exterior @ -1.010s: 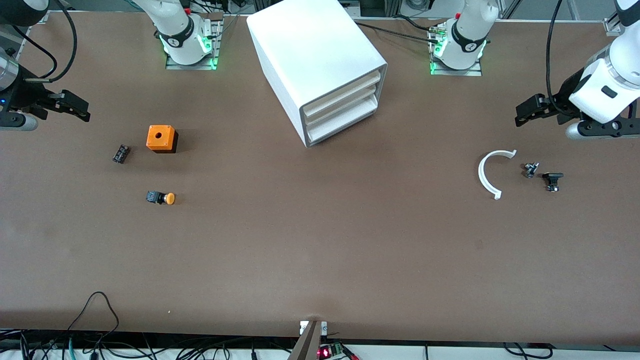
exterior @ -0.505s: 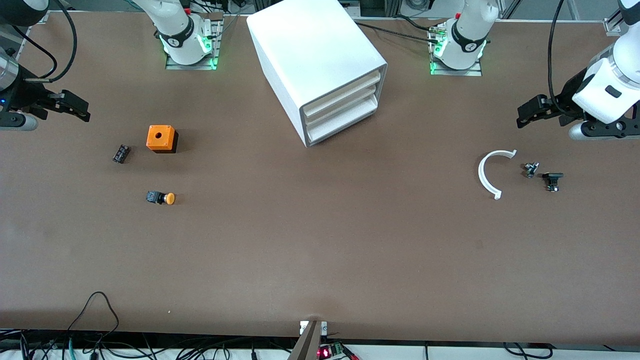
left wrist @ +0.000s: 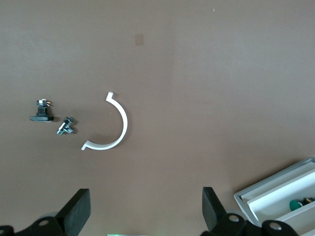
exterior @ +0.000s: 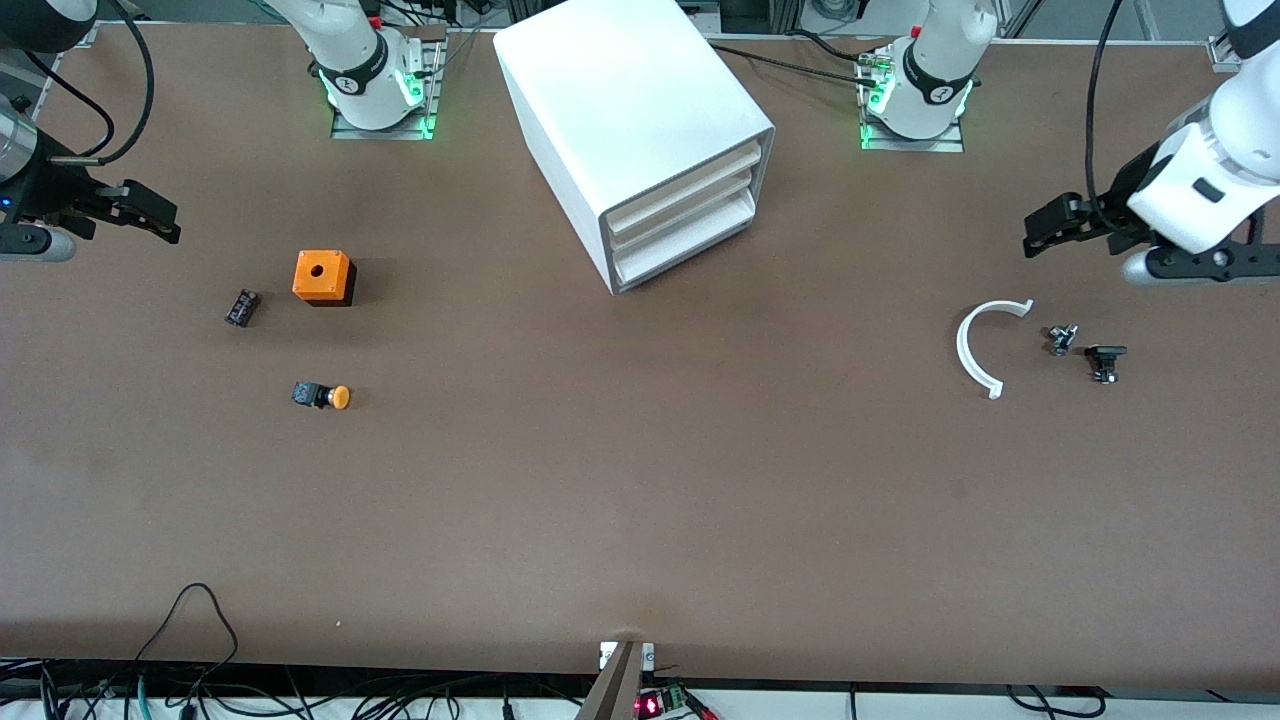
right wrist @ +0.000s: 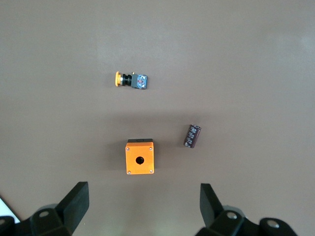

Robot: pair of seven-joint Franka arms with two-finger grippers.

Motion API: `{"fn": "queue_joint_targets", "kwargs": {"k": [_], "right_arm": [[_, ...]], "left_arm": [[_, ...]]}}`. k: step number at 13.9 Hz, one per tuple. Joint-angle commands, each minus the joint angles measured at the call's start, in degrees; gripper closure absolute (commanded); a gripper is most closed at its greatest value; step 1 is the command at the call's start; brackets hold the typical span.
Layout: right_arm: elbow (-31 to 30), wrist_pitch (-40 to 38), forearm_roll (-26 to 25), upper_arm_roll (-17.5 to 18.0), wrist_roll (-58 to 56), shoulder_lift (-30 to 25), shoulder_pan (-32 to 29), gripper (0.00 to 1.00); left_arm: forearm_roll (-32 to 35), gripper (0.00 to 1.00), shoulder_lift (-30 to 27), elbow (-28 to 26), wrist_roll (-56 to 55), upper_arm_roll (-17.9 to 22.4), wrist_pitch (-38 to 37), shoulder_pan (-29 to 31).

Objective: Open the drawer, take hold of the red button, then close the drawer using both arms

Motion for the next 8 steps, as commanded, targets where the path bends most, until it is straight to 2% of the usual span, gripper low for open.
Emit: {"fn": "queue_joint_targets", "kwargs": {"k": [1,6,8], "right_arm": [[-0.28,-0.34,0.64,0.15,-0.3,-0.58,0.3,0.0],[-0.19,-1.65,0.72,1.38,-0.66,-0.49,0.39,0.0],[-0.19,-1.74,0.72,1.38,-0.57,-0.4,0.48,0.0]], "left_arm": [[-4.31,0.0,10.52,1.65,1.63,-0.9,-1.29,0.42],[-22.49,0.0,20.12,-2.03,1.72,-1.25,0.11,0.68],[-29.97,0.0,23.29,-7.2,5.64,-3.0,2.91,0.77]]}}
